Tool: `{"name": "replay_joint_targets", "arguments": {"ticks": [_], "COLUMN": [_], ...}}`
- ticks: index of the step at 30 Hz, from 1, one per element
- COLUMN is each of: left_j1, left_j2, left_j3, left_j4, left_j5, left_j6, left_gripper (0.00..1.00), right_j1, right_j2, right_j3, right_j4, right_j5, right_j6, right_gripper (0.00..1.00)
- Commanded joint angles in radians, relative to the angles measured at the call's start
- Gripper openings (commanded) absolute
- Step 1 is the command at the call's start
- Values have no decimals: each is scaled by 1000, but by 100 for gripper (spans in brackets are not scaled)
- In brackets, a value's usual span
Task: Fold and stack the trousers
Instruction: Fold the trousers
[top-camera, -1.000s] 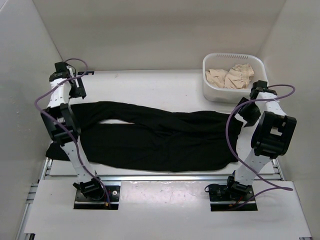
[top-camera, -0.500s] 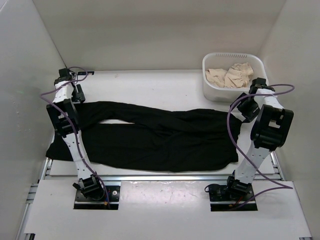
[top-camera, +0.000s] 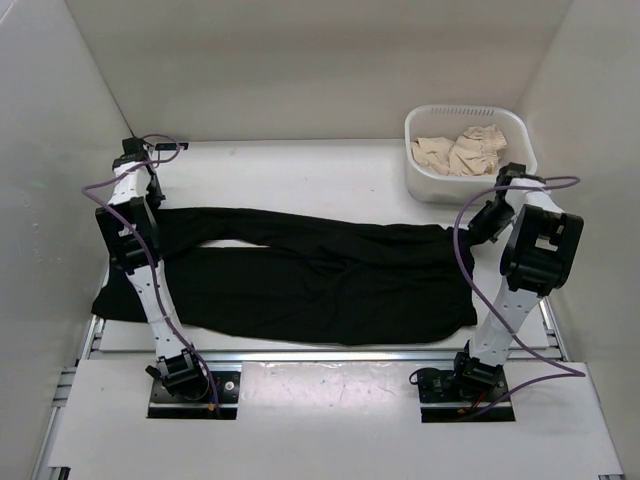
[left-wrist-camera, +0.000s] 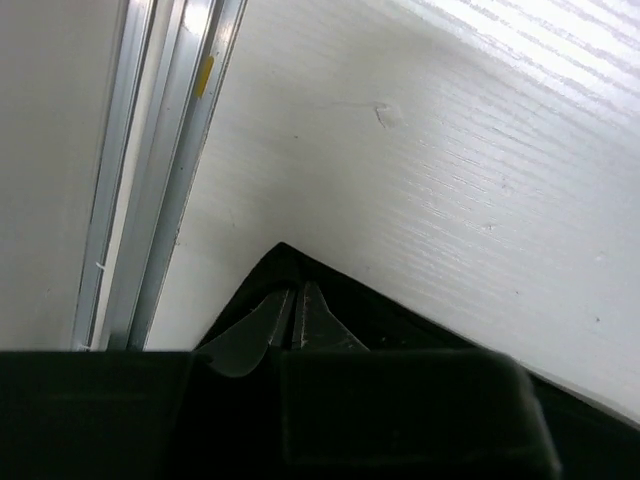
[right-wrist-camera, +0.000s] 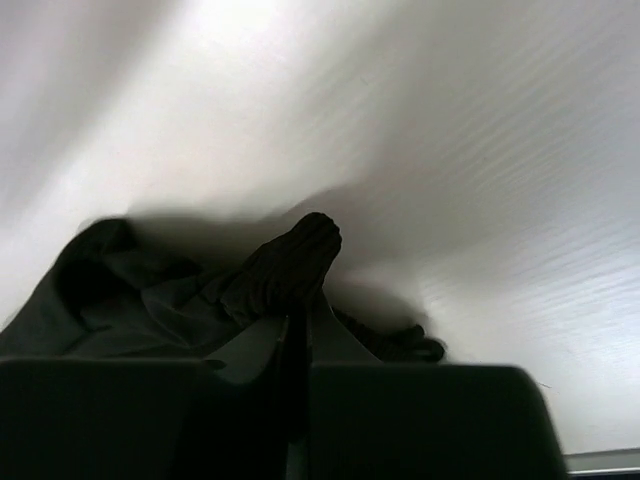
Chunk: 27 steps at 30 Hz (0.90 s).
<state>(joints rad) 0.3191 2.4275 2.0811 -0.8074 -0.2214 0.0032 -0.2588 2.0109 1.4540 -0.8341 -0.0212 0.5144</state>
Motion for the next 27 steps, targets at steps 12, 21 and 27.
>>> {"name": "replay_joint_targets", "arguments": {"ticks": [12, 21, 27], "left_j1": [-14, -14, 27], "left_j2": [-352, -493, -684], "left_j3": [134, 113, -372], "left_j4": [37, 71, 108], "left_j5": [-116, -147, -170], "left_j6": [-3, -3, -3], "left_gripper": [14, 14, 14], "right_j1": [-59, -96, -96], "right_j2": [-164, -228, -271], "right_j3": [306, 210, 41], "right_j4": [-126, -100, -62], "right_j5": [135, 45, -79], "right_j6": [-232, -232, -232], "right_gripper": [0, 0, 0]}}
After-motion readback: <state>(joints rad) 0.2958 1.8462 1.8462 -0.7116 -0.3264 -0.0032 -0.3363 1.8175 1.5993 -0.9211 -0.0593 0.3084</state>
